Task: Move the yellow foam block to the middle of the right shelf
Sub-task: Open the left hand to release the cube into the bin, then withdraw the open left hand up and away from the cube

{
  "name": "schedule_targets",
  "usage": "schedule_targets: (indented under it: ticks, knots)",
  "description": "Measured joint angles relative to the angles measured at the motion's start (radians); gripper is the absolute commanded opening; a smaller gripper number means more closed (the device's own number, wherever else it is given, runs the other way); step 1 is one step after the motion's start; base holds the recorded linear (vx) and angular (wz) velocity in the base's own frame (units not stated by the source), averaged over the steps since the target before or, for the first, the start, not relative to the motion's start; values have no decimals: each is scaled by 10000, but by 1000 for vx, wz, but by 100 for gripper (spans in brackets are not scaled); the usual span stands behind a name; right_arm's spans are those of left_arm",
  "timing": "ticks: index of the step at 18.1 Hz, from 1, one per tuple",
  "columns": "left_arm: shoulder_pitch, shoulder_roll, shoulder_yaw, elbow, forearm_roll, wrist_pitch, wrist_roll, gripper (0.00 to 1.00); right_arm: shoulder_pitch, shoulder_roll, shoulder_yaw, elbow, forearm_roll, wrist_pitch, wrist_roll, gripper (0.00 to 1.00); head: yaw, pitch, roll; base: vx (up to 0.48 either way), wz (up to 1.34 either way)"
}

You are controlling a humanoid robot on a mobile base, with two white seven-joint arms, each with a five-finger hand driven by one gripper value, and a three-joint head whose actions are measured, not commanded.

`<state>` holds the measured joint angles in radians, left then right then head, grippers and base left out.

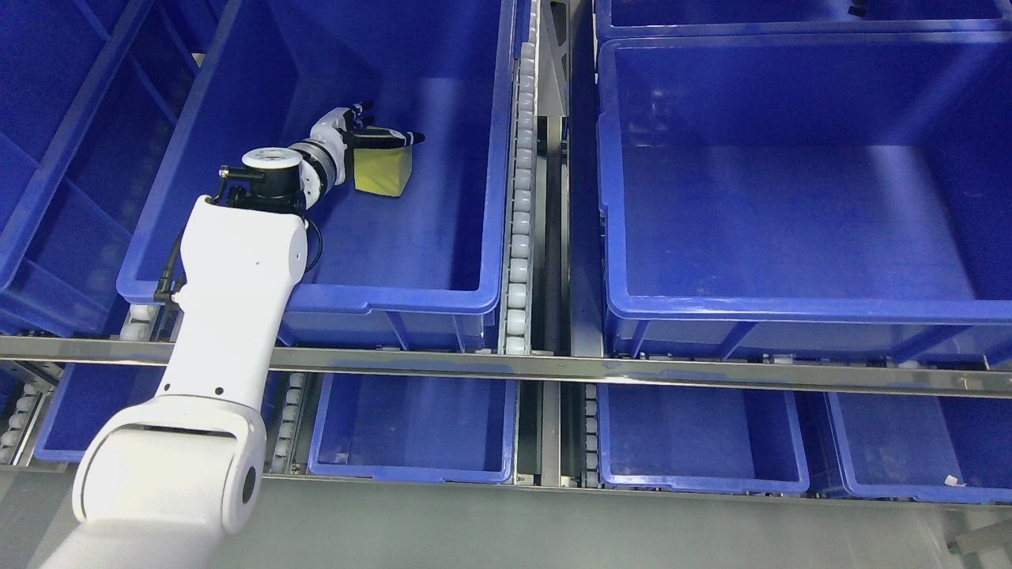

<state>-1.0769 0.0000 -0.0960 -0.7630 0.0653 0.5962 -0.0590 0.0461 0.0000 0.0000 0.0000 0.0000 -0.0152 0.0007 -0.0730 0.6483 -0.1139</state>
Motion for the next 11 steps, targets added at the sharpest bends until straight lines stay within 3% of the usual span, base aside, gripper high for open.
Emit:
schedule_targets:
  ticks: [6, 8, 11]
  knots:
    - [-115, -1, -53, -301, -166, 286, -4, 100, -1, 0, 0, 0, 0, 0, 0, 100, 0, 0, 0, 0, 0]
    - [-100, -1, 10, -641, -192, -93, -4, 100, 0, 0, 0, 0, 0, 0, 0, 100, 0, 0, 0, 0, 0]
    - [108, 3, 206, -1293, -214, -1447, -60, 100, 0, 0, 0, 0, 0, 0, 0, 100, 0, 0, 0, 0, 0]
